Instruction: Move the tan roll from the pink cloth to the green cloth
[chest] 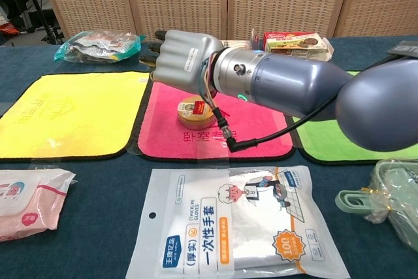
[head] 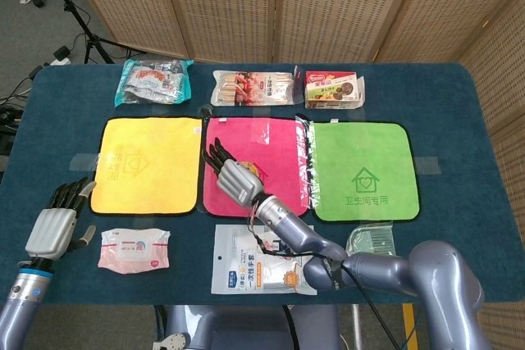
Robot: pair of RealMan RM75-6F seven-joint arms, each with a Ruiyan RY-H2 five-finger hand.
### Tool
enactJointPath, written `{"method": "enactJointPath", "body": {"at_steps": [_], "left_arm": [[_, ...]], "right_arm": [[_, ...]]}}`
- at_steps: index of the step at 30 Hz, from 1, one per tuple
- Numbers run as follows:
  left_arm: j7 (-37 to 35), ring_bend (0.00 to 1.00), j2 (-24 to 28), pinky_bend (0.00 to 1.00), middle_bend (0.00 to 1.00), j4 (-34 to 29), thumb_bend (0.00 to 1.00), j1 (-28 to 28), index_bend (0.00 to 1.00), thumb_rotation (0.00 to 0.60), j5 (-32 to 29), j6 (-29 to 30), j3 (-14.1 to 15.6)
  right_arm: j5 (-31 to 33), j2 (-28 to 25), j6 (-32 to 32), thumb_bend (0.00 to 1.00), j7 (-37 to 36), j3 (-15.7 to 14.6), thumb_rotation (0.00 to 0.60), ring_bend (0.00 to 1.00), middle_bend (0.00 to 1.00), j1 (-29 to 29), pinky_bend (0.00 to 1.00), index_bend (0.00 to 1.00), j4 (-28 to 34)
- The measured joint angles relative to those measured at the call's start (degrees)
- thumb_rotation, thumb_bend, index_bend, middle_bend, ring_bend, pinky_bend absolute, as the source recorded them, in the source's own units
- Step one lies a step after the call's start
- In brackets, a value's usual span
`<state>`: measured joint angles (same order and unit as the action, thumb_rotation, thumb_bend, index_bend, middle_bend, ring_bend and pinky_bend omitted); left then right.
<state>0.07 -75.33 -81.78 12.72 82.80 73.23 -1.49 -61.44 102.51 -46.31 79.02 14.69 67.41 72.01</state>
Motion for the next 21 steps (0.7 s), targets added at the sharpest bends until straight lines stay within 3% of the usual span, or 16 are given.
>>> {"method": "enactJointPath", "body": {"at_steps": [14,21], "left_arm": [[-2.39,0.0,-0.36,0.0,0.0,1.36,0.38,0.62,0.08,0.6,-0.21,-1.38,0.15],[-2.93,0.0,-0.35,0.0,0.0,1.54,0.38,0.59,0.08,0.6,-0.02,-0.93,0.11]], "right_arm": [[7.57,5.12,0.72,0.38,3.26,-0.07,0.6,0.0,0.0,5.91,0.05,0.23,-5.63],[9.01,6.28,-0.77,0.81,3.51,-0.74,0.6,0.0,0.0,7.27,0.05,0.23,-6.55]]}}
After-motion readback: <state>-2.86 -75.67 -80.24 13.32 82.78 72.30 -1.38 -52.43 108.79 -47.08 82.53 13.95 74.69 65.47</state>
